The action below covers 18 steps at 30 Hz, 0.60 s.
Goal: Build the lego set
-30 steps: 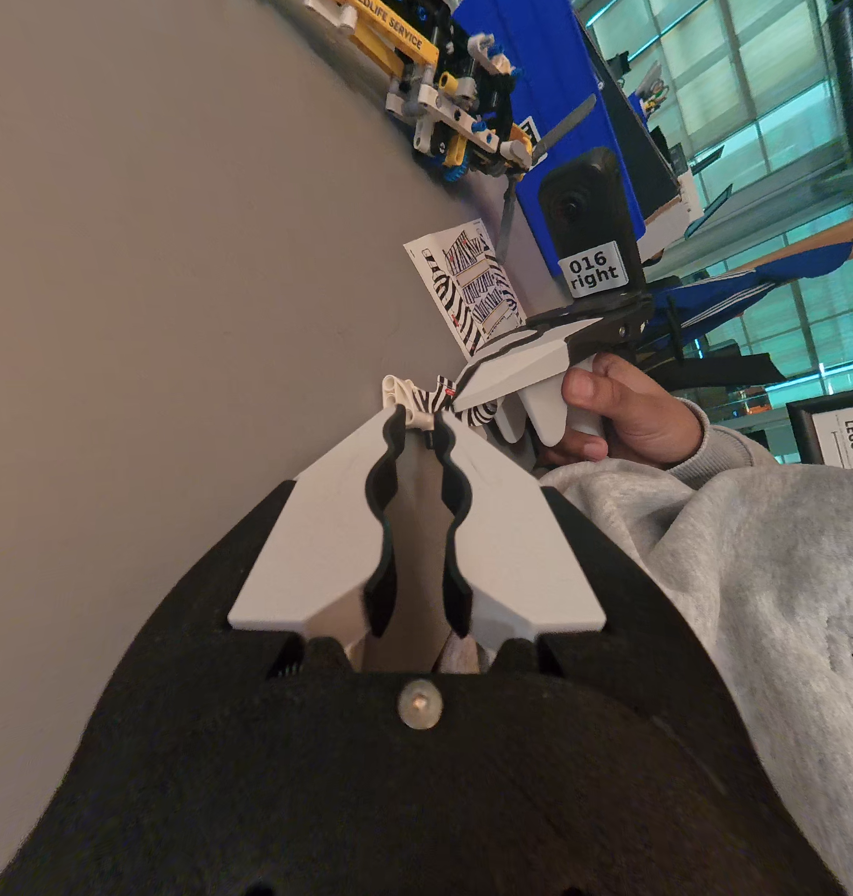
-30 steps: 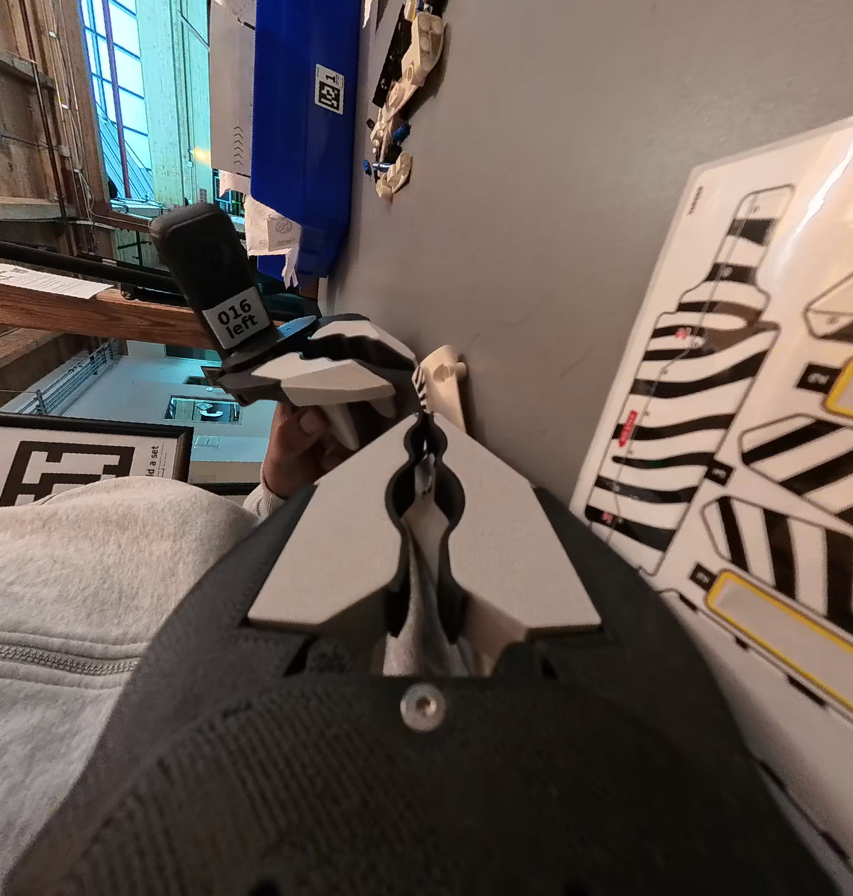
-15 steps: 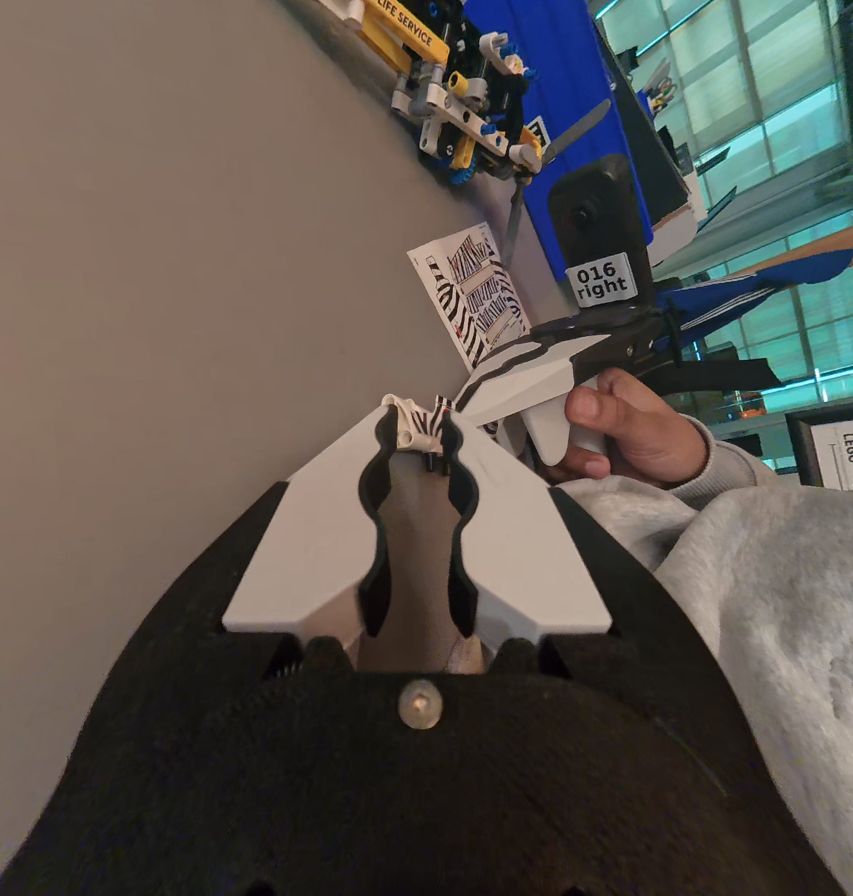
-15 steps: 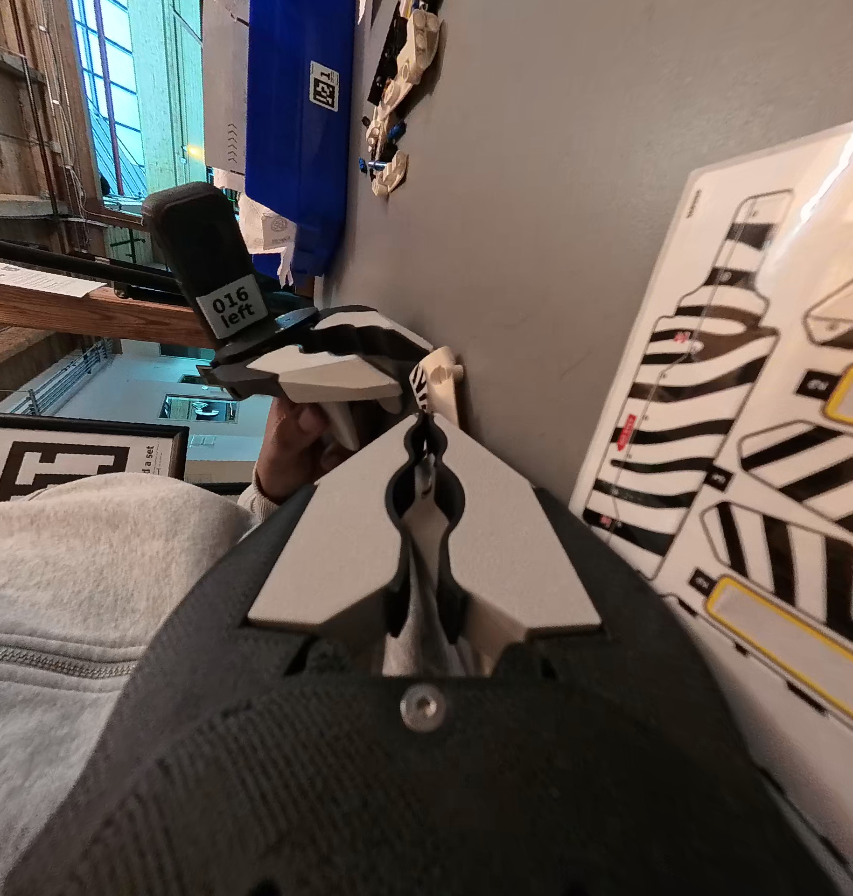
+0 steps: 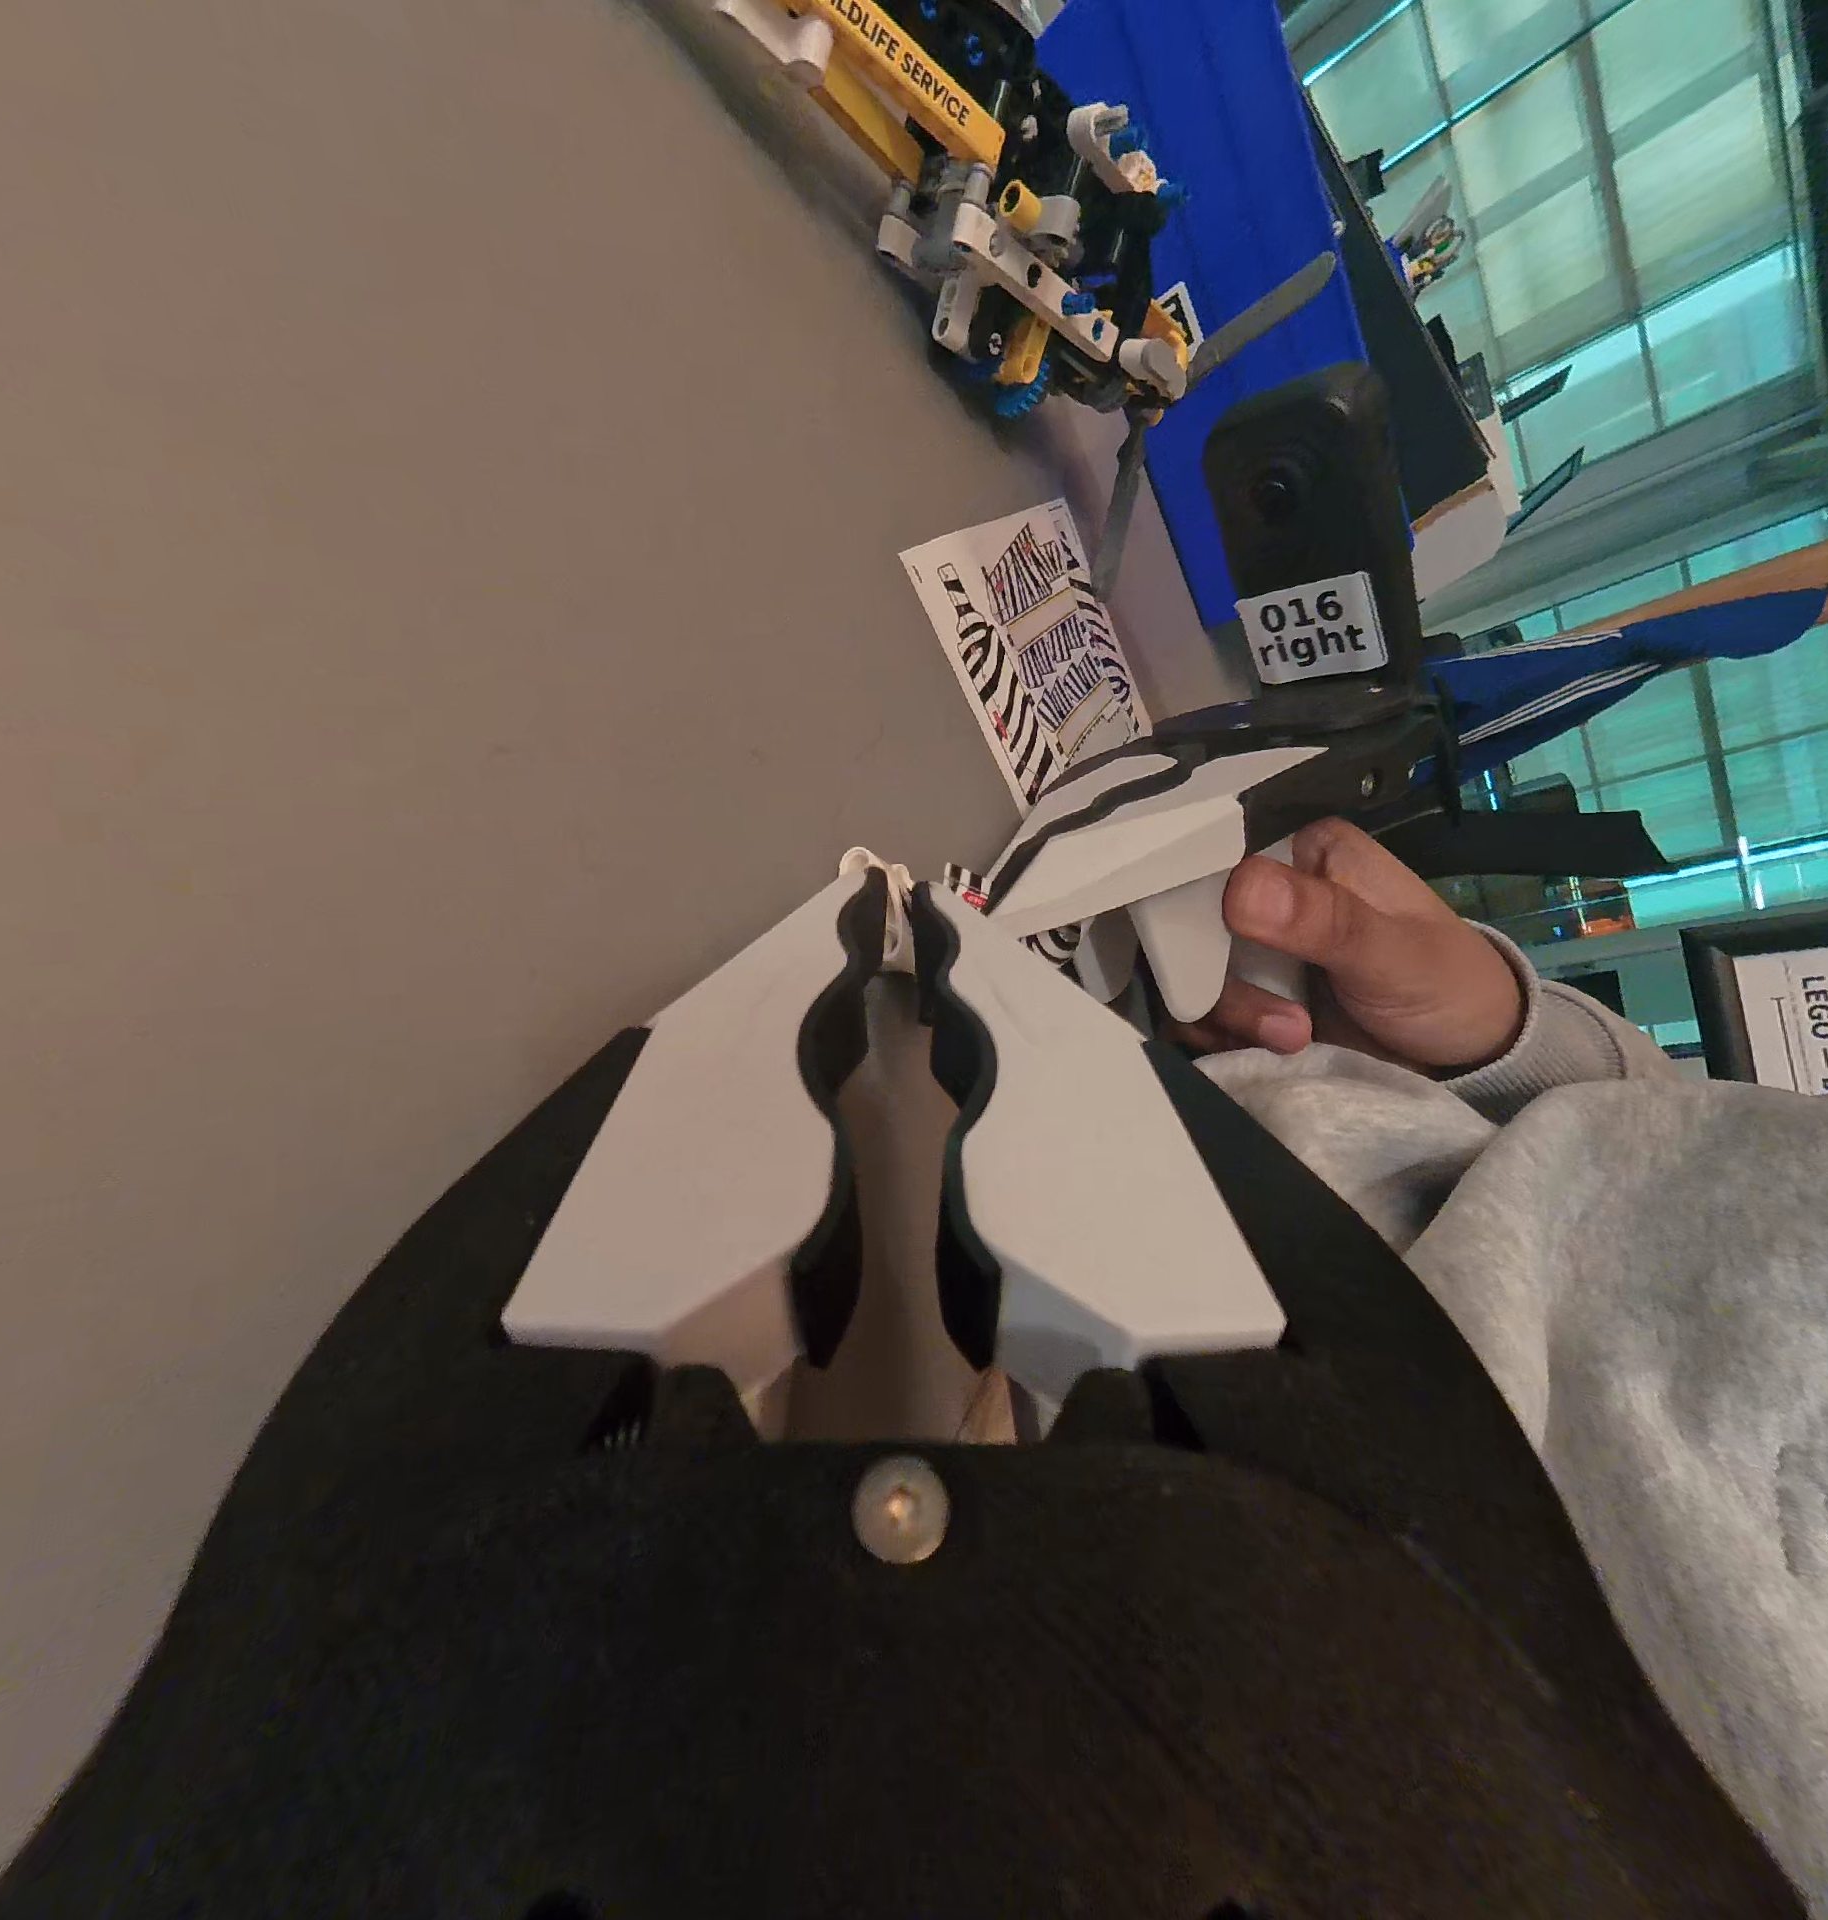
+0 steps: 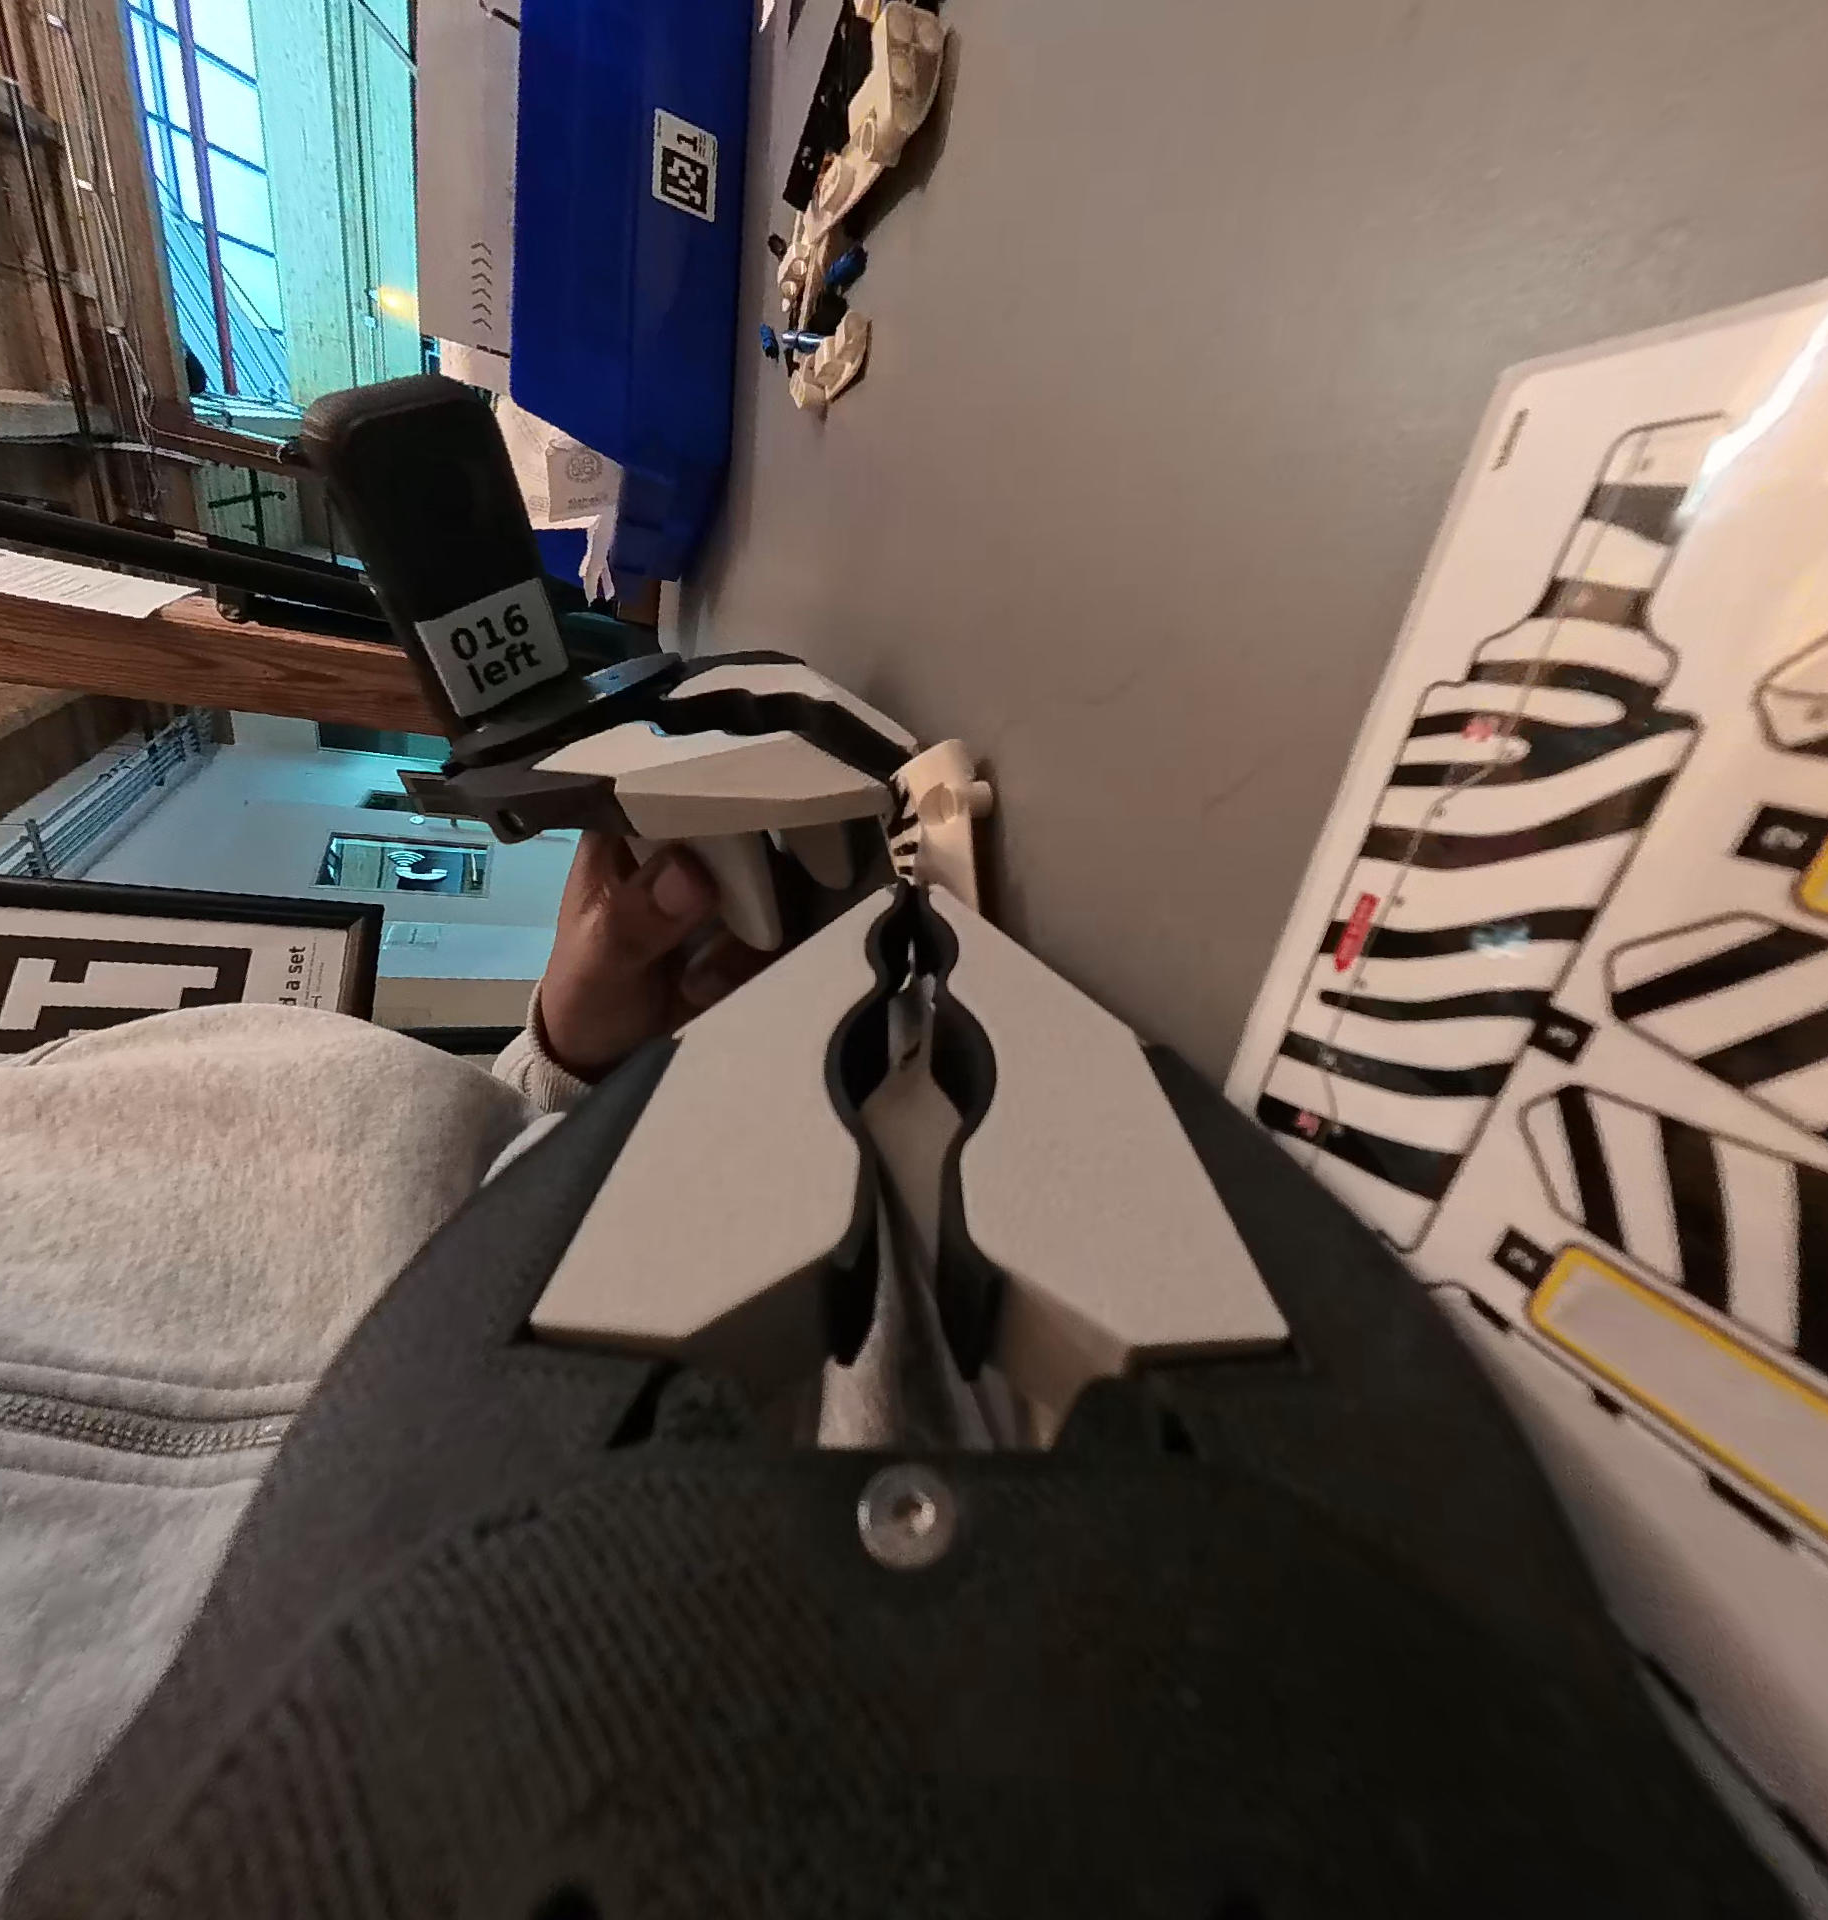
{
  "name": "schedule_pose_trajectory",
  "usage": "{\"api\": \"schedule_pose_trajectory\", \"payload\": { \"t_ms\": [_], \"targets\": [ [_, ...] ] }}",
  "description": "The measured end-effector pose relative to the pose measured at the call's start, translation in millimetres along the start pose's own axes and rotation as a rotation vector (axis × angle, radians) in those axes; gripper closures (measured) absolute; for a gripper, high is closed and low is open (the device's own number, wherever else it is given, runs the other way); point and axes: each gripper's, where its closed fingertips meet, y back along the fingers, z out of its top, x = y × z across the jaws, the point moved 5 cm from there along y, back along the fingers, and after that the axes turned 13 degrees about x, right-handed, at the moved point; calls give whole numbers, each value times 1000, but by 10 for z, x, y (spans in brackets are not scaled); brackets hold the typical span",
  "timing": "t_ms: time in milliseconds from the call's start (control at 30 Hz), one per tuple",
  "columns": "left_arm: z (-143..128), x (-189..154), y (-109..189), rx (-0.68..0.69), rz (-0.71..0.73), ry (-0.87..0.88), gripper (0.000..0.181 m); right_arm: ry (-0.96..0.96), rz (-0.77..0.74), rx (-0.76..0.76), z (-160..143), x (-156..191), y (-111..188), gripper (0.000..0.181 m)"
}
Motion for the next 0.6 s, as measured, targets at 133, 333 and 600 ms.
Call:
{"api": "schedule_pose_trajectory", "payload": {
  "t_ms": [133,333,600],
  "targets": [
    [0,2,0,-2,-1,3,180,13,-9,-2,-3,11,0,181],
    [-6,-4,-3,-2,-2,3,180,30,-25,4,-27,26,-3,181],
    [-10,-16,-11,-4,11,-12,180,42,-2,-4,-58,61,4,173]
  ]
}}
